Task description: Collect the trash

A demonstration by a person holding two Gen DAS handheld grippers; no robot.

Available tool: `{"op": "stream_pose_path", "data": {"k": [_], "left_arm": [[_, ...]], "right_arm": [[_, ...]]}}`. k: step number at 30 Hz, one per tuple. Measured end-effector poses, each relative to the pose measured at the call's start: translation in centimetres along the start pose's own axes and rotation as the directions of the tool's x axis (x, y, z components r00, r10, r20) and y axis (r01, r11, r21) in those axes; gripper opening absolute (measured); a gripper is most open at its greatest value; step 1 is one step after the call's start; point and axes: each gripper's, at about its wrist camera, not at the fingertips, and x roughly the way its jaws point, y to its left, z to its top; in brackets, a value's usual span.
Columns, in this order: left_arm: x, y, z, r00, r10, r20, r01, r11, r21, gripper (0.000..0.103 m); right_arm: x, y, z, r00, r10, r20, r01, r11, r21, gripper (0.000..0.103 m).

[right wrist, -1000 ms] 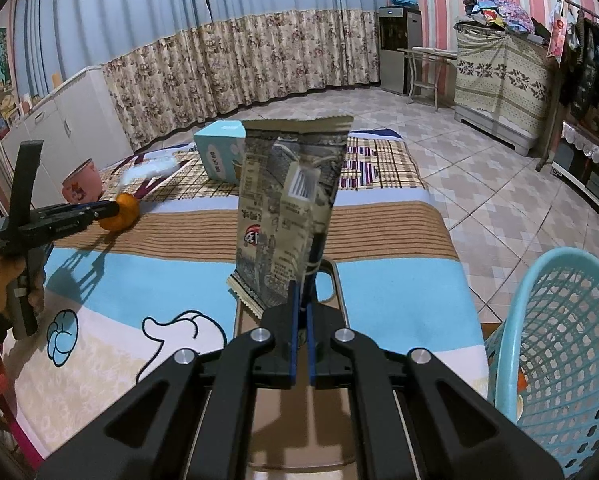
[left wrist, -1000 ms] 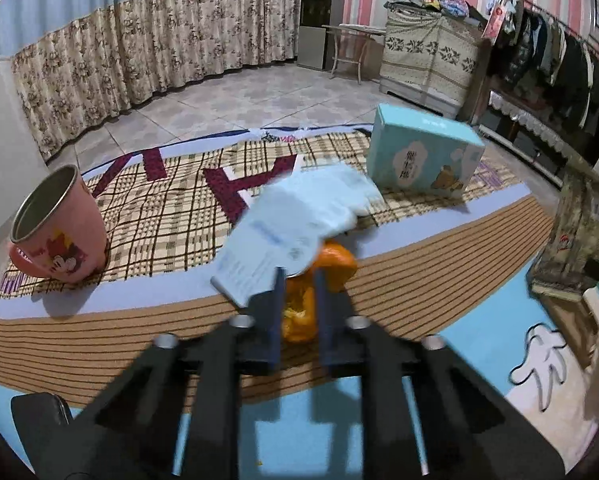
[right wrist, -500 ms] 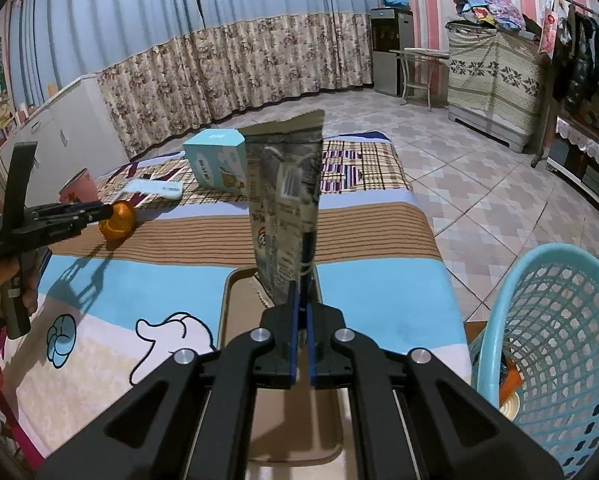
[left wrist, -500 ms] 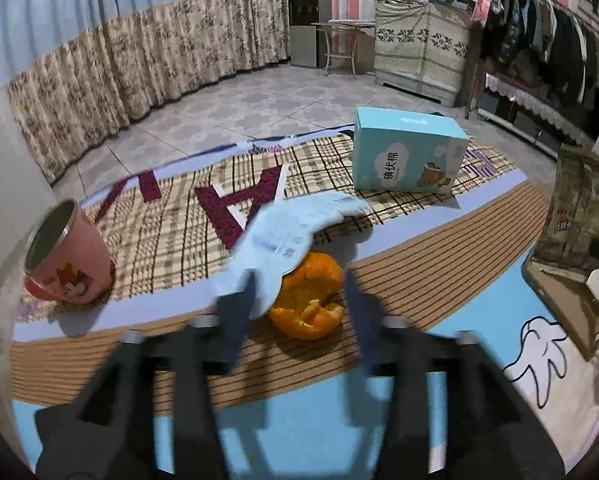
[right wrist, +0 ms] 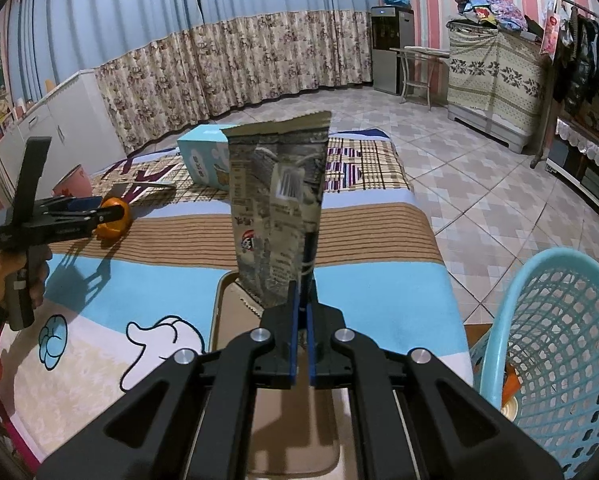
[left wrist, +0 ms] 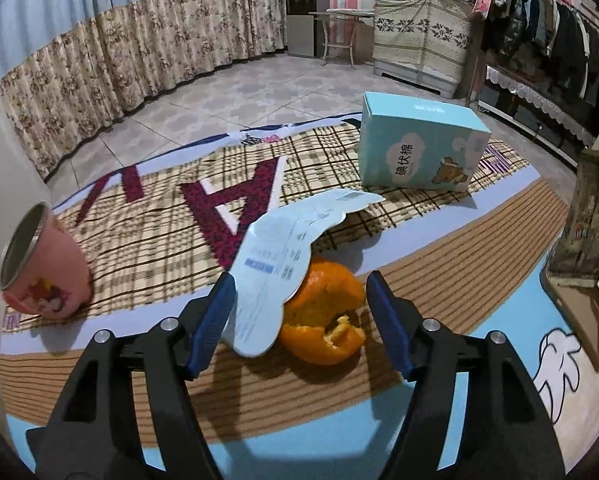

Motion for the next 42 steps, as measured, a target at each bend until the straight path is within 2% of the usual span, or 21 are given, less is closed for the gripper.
{"op": "stream_pose_path", "data": {"k": [5, 6, 7, 9, 14, 18, 21, 27, 33, 37, 42], "left_arm": [[1.1, -0.4, 0.3, 1.0, 0.007, -0.006, -0.007, 1.0, 0.006, 0.064], [1.2, -0.3, 0.4, 1.0, -0.005, -0.007, 0.005, 1.0, 0.004, 0.053], [1.2, -0.1, 0.5, 1.0, -0.025, -0.012, 0.025, 1.0, -0.001, 0.047], [1.1, 0.2, 0.5, 0.999, -0.05, -0.015, 0.05, 0.998, -0.023, 0.04], [0.2, 0.6, -0.1, 0.996, -0.086, -0.005, 0.086, 0.996, -0.038, 0.035], [-1.0, 0.0, -0.1, 0.997, -0.076, 0.001, 0.076, 0.997, -0.014, 0.034], [-3.1, -1.1, 0.4, 0.997, -0.071, 0.036, 0.071, 0.997, 0.0, 0.034], [-8.8, -6.2, 2.1, 0.992, -0.047, 0.12, 0.038, 0.996, 0.079, 0.034], [-12.4, -13.2, 3.4, 0.982, -0.069, 0.177, 0.045, 0.989, 0.138, 0.034], [-13.2, -19.2, 3.6, 0.973, -0.13, 0.192, 0.097, 0.98, 0.174, 0.034], [-12.1, -26.3, 3.1, 0.96, -0.217, 0.178, 0.18, 0.963, 0.2, 0.034]], "right_arm": [[0.1, 0.1, 0.2, 1.0, -0.006, -0.005, 0.006, 1.0, -0.011, 0.004], [0.1, 0.1, 0.2, 1.0, -0.007, -0.004, 0.007, 1.0, -0.012, 0.004], [0.1, 0.1, 0.2, 1.0, -0.007, -0.004, 0.007, 1.0, -0.011, 0.004], [0.0, 0.1, 0.2, 1.0, -0.006, 0.0, 0.006, 1.0, -0.009, 0.004], [-0.1, 0.3, 0.2, 1.0, 0.001, 0.009, -0.001, 1.0, -0.01, 0.004], [-0.9, 0.2, 0.4, 1.0, 0.0, 0.023, 0.0, 1.0, -0.015, 0.004], [-1.8, 0.0, 0.7, 0.999, -0.004, 0.036, 0.005, 1.0, -0.012, 0.004], [-4.9, -1.6, 1.1, 0.996, -0.023, 0.081, 0.023, 1.0, -0.002, 0.003], [-9.1, -6.3, 0.6, 0.989, -0.082, 0.119, 0.078, 0.996, 0.044, 0.004], [-11.4, -10.3, 0.0, 0.983, -0.135, 0.123, 0.126, 0.989, 0.078, 0.004], [-13.3, -15.1, -1.3, 0.975, -0.196, 0.106, 0.183, 0.975, 0.123, 0.004]]}}
